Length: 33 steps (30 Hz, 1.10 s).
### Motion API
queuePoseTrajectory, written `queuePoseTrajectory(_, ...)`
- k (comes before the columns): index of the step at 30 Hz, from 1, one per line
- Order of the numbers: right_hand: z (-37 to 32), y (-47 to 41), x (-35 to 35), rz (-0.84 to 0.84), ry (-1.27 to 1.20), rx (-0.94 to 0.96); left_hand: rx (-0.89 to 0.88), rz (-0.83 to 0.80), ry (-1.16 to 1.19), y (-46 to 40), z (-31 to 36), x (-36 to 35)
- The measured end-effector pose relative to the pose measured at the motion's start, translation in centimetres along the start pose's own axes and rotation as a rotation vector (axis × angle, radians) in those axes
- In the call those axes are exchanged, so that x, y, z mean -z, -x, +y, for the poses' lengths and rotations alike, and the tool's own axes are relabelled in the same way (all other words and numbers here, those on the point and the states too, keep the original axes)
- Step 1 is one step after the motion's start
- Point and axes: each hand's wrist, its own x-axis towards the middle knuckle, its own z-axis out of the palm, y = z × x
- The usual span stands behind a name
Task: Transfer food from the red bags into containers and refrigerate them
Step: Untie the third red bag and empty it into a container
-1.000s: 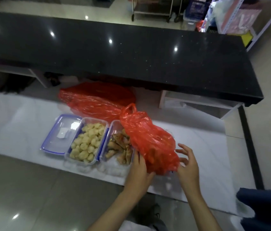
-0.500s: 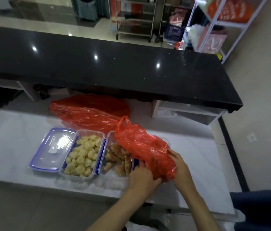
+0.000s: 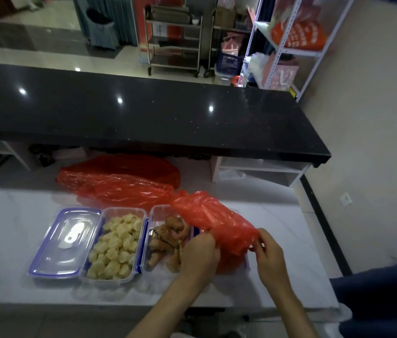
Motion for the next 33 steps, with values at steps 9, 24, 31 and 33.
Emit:
queuePoseTrajectory(9,-1.9,0.8,-0.2,0.069,-0.058,-0.067,0.075,0.2,0.457,-1.4,-0.2,1.1)
queuePoseTrajectory(24,0.2,0.8,-1.3,0.117,-0.145,-0.208,-0.038,-0.228,0.247,0.2,-2.1,-2.9)
queuePoseTrajectory(31,2.5,0.9,-0.9,0.111,-0.17,-0.246,-0.081,-0.171,0.29,-0.5,-2.3,-4.3)
queuePoseTrajectory(33,2.5,0.9,-1.1,0.028,-0.201,-0.301,-0.108,-0.154,0.289,-0.6,-2.5,-4.7)
